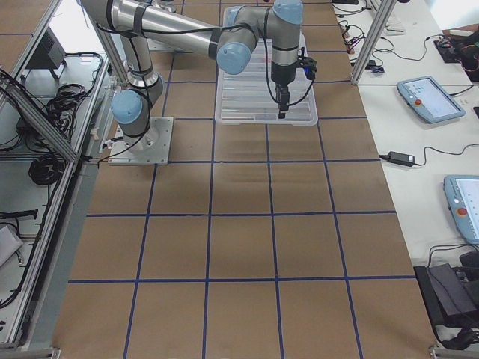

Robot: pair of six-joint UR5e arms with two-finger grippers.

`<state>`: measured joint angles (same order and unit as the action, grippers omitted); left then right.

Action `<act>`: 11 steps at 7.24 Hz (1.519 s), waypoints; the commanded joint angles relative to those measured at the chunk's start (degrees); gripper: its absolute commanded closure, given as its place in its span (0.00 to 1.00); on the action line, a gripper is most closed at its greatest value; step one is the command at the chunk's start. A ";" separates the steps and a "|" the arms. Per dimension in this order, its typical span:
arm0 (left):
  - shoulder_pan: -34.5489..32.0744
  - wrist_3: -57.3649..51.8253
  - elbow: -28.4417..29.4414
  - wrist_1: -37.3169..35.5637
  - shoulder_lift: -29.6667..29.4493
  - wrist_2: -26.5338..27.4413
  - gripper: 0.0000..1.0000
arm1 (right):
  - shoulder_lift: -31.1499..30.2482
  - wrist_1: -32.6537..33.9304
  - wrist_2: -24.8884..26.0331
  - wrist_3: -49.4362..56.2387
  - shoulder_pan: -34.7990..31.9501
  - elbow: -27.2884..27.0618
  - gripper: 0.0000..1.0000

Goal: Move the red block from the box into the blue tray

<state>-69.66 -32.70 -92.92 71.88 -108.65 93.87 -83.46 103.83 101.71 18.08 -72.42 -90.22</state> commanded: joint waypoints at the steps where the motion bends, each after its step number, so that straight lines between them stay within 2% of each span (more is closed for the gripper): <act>1: 1.53 -1.30 -3.21 -4.86 -1.90 -2.45 0.87 | -0.03 -0.29 -0.02 -2.15 0.00 -0.13 0.00; 3: 3.73 -1.75 -8.57 -13.04 -3.49 -2.63 0.87 | -0.73 -0.47 -0.28 -3.57 -0.17 -0.04 0.00; 4: 3.82 -1.66 -9.72 -14.65 -4.37 -2.55 0.85 | -0.74 -0.55 -0.28 -3.57 -0.18 0.05 0.00; 5: 4.00 -1.66 -10.08 -15.71 -5.07 -2.46 0.63 | -0.56 -0.29 -0.37 -3.57 -0.18 -0.04 0.00; 6: 4.44 -1.23 -9.48 -15.72 -4.82 -2.63 0.27 | -0.13 -0.12 -0.29 -3.49 -0.09 -0.56 0.00; 8: 3.48 -0.96 -9.03 -14.75 -2.54 -2.37 0.02 | 0.32 -0.12 -0.55 -3.49 -0.09 -0.65 0.00; 9: 3.21 -0.70 -8.42 -13.53 -0.62 -2.37 0.00 | 0.67 -0.20 -0.29 -3.49 0.00 -0.65 0.00; 10: 2.17 -0.35 -6.68 -8.91 1.49 -2.37 0.00 | 0.84 -0.12 -0.37 -3.57 0.00 -0.92 0.00; 11: -0.63 1.31 -3.09 -0.77 4.12 -2.02 0.00 | 2.15 0.06 -0.37 -3.49 0.00 -1.09 0.00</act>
<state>-67.77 -32.80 -99.36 63.37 -107.47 91.57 -82.44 103.73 101.34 14.55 -72.44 -91.09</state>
